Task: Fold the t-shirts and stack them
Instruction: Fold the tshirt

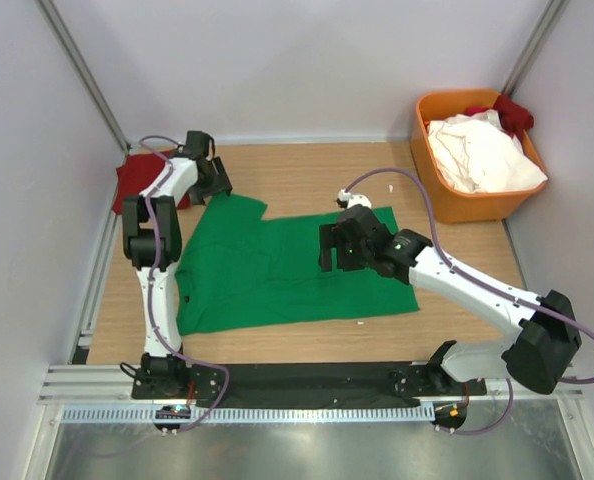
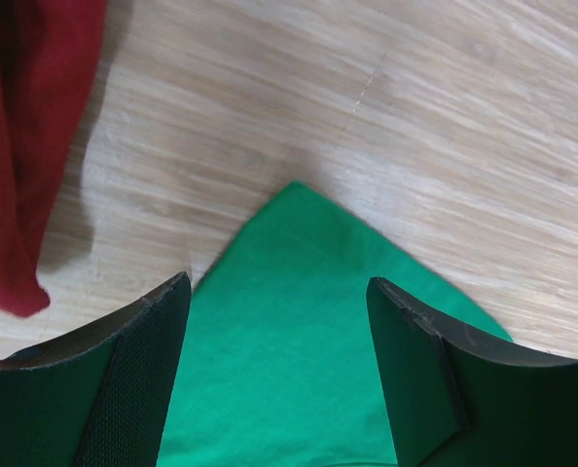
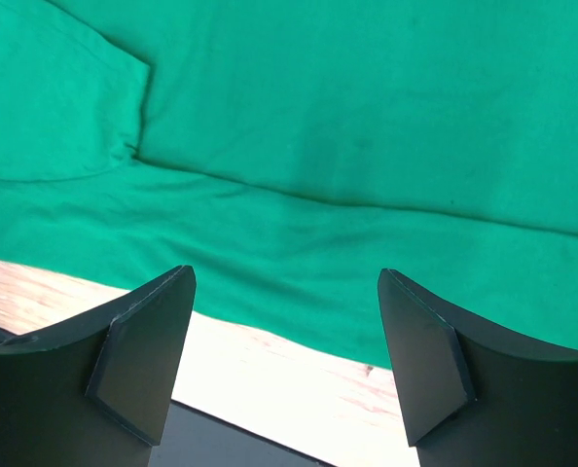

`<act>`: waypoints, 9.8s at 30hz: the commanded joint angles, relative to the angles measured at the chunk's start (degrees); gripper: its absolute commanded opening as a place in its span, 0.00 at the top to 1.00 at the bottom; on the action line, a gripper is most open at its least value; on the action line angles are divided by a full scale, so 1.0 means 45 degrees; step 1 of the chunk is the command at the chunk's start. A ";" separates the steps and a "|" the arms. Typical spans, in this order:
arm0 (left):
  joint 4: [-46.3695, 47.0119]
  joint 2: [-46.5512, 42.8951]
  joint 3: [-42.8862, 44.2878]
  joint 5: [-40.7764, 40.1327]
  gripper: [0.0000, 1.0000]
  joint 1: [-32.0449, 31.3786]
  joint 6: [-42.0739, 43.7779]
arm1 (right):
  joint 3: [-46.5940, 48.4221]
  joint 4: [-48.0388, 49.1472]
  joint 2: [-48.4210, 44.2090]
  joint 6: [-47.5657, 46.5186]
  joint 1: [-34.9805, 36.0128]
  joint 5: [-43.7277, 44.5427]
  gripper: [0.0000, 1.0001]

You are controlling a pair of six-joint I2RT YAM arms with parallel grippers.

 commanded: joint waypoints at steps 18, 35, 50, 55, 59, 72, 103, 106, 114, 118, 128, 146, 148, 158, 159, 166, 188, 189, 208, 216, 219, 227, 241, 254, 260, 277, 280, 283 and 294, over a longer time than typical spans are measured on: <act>-0.0452 0.1754 0.1721 0.1429 0.72 0.0217 0.0095 | -0.0948 -0.0134 -0.0887 -0.0098 -0.0407 0.0532 0.18; -0.2345 -0.1038 0.1097 0.0727 1.00 0.0217 -0.0022 | 0.2016 0.0588 0.2543 -0.1134 -0.6091 -0.1050 0.19; -0.3850 -0.2622 0.0822 0.0160 1.00 -0.0056 0.0720 | 0.6980 -0.0174 0.8878 -0.1720 -0.7458 0.0766 0.26; -0.3617 -0.2778 0.0413 0.0375 1.00 -0.0232 0.0701 | 0.7666 -0.0270 1.0049 -0.1759 -0.7557 0.1039 0.30; -0.3480 -0.2973 0.0236 0.0317 1.00 -0.0232 0.0740 | 0.7861 0.0020 1.0460 -0.1759 -0.7616 0.1079 0.33; -0.3460 -0.3188 0.0080 0.0180 1.00 -0.0213 0.0759 | 0.7568 0.0452 1.0852 -0.1680 -0.7693 0.1118 0.79; -0.2857 -0.8737 -0.5525 -0.0290 0.60 -0.0271 0.0428 | 0.3838 0.0139 0.5538 -0.1485 -0.7694 0.0006 0.99; -0.2425 -0.7606 -0.5215 -0.0308 0.55 -0.0252 0.0155 | 0.3721 0.0256 0.5656 -0.1466 -0.7674 -0.0268 0.99; -0.2425 -0.4228 -0.3241 -0.0952 0.62 -0.0154 -0.0548 | 0.3525 0.0549 0.5813 -0.1719 -0.7674 -0.0405 0.99; -0.2054 -0.3424 -0.3104 -0.1147 0.64 0.0060 -0.0764 | 0.3466 0.0667 0.5852 -0.1837 -0.7674 -0.0581 0.99; -0.1587 -0.2603 -0.2947 -0.2164 0.57 0.0158 -0.0861 | 0.3447 0.0901 0.5793 -0.1876 -0.7674 -0.0874 0.99; -0.0843 -0.2211 -0.2888 -0.1930 0.88 0.0178 -0.1076 | 0.3173 0.1194 0.5950 -0.1856 -0.7674 -0.1108 0.99; -0.0862 -0.2406 -0.2928 -0.1949 0.94 0.0178 -0.1076 | 0.3134 0.1194 0.5949 -0.1856 -0.7693 -0.1108 0.99; -0.1155 -0.3069 -0.2927 -0.1774 1.00 0.0158 -0.0823 | 0.3037 0.1272 0.6047 -0.1876 -0.7694 -0.1089 0.99; -0.1175 -0.3226 -0.3005 -0.1754 1.00 0.0120 -0.0823 | 0.3037 0.1272 0.6066 -0.1876 -0.7694 -0.1147 0.99; -0.1839 -0.5061 -0.3240 -0.1832 1.00 0.0139 -0.0589 | 0.3193 0.1136 0.5833 -0.1837 -0.7713 -0.1499 0.99; -0.2913 -1.0472 -0.7359 -0.1246 1.00 0.0061 0.0056 | 0.2158 0.0354 0.4172 -0.1329 -0.7713 -0.1597 0.99; -0.2933 -1.0725 -0.7497 -0.1188 1.00 0.0061 0.0095 | 0.2100 0.0316 0.4095 -0.1310 -0.7694 -0.1558 0.99; -0.3460 -1.2875 -0.9509 -0.1070 1.00 -0.0037 0.0564 | 0.1455 -0.0368 0.2630 -0.1368 -0.7694 -0.1245 0.99; -0.3831 -1.3207 -0.9705 -0.1110 1.00 -0.0037 0.0876 | 0.1240 -0.0524 0.2356 -0.1388 -0.7674 -0.1245 0.99; -0.3851 -1.3403 -0.9822 -0.1071 1.00 -0.0037 0.0877 | 0.1007 -0.0544 0.2200 -0.1368 -0.7713 -0.1206 0.99; -0.4339 -1.3579 -0.9822 -0.1305 1.00 -0.0037 0.0721 | 0.0459 -0.0583 0.1770 -0.1388 -0.7694 -0.0855 0.99; -0.5550 -1.4165 -1.0076 -0.1227 1.00 -0.0037 0.0271 | 0.0087 -0.0349 0.2238 -0.1094 -0.7694 -0.0620 0.99; -0.6370 -1.4672 -1.0290 -0.0368 0.94 -0.0037 -0.0080 | -0.0186 0.0061 0.3058 -0.0645 -0.7713 0.0083 0.99; -0.6741 -1.5160 -1.0545 0.0102 0.90 -0.0115 -0.0275 | -0.0342 0.0140 0.3040 -0.0567 -0.7694 0.0239 0.99; -0.4616 -1.3932 -1.0642 -0.0424 0.67 -0.0700 -0.1407 | -0.0616 -0.0722 0.0872 -0.0800 -0.7791 0.1791 0.10; -0.3600 -1.3270 -1.1090 -0.0814 0.67 -0.1013 -0.2013 | -0.0733 0.0740 0.0948 -0.1270 -0.7480 -0.1298 0.14; -0.2584 -1.2353 -1.1889 -0.1069 0.67 -0.1305 -0.2657 | -0.0325 0.0999 0.2095 -0.1465 -0.6797 -0.2608 0.21; -0.0375 -0.8407 -1.1854 -0.2180 0.69 -0.2712 -0.3382 | -0.0848 0.1818 0.4524 -0.0959 -0.5644 -0.1754 0.29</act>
